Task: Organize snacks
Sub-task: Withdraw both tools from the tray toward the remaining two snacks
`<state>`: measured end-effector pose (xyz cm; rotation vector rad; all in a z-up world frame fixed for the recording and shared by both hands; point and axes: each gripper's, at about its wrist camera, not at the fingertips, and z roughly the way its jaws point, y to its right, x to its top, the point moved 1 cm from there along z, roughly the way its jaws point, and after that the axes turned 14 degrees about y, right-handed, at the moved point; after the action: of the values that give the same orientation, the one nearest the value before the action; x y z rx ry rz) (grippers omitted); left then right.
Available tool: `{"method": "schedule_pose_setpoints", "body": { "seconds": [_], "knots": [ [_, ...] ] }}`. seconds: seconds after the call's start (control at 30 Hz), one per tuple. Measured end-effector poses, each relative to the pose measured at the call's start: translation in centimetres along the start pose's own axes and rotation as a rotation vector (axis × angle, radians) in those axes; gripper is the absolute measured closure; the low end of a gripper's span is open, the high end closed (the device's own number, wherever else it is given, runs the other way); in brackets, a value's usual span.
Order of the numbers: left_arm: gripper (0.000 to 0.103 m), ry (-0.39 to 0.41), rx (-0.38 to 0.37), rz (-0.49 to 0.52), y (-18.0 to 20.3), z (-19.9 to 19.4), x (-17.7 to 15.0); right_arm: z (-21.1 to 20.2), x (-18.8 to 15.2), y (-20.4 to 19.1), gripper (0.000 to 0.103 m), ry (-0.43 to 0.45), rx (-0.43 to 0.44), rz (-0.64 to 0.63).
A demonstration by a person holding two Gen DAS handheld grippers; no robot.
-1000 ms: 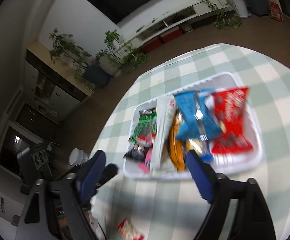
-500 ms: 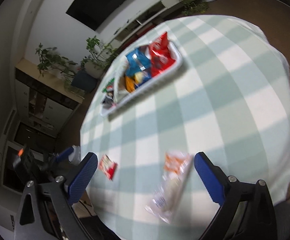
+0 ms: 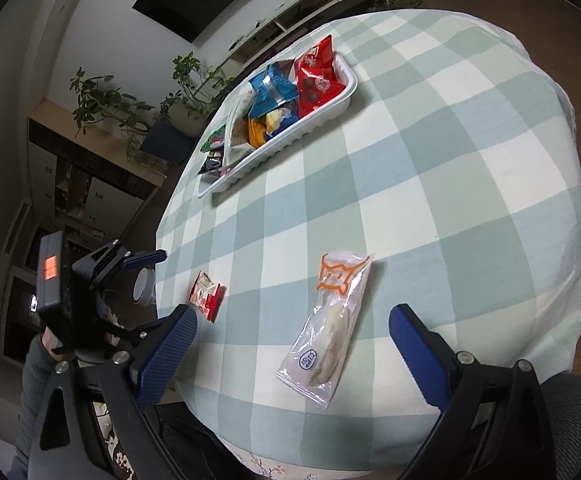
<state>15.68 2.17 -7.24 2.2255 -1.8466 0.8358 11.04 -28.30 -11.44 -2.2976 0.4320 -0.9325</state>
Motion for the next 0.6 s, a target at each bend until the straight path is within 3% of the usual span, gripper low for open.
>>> {"method": "schedule_pose_setpoints", "body": {
  "seconds": [0.3,0.4,0.47,0.6],
  "knots": [
    [0.028,-0.079,-0.068,0.023,0.0,3.2,-1.3,1.5,0.0,1.3,0.004,-0.034,-0.007,0.025],
    [0.028,-0.073,-0.078,0.02,-0.1,3.5,-1.2,1.9,-0.3,1.5,0.004,-0.047,-0.013,0.027],
    [0.032,-0.074,-0.09,0.012,-0.3,3.5,-1.3,2.1,-0.5,1.5,0.005,-0.053,-0.014,0.029],
    [0.051,-0.067,-0.121,-0.016,-0.1,3.5,-1.3,2.1,-0.7,1.4,0.005,-0.056,-0.012,0.027]
  ]
}}
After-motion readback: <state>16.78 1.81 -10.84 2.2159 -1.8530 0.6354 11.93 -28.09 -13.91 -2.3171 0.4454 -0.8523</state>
